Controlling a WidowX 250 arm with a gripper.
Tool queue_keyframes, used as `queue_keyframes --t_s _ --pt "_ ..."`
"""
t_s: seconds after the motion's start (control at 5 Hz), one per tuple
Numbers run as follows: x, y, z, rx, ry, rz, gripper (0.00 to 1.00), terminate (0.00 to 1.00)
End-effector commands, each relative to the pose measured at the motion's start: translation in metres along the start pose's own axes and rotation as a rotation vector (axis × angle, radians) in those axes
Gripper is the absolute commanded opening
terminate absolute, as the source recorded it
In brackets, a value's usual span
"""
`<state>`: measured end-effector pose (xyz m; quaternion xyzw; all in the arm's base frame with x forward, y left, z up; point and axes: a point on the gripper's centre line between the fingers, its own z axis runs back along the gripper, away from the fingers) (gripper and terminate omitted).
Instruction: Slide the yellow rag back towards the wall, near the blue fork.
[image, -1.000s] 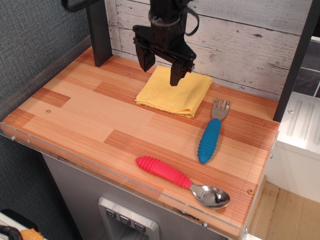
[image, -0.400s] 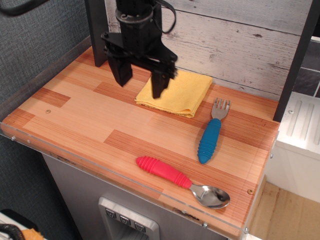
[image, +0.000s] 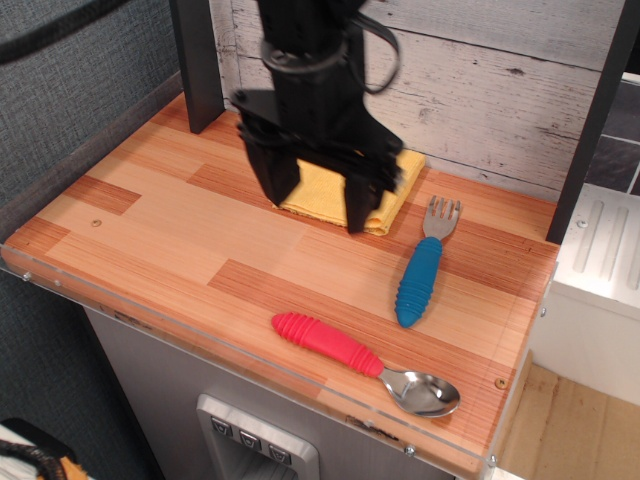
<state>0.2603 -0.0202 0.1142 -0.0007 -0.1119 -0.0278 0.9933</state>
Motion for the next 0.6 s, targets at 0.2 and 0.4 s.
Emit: queue_keyframes --t_s 0.2,0.4 --pt "-0.0133 -0.0421 0.0155 -0.022 -0.043 -0.098 1.0 0.0" --pt "-0.0133 -0.0421 0.0155 -0.022 -0.043 -0.098 1.0 1.0"
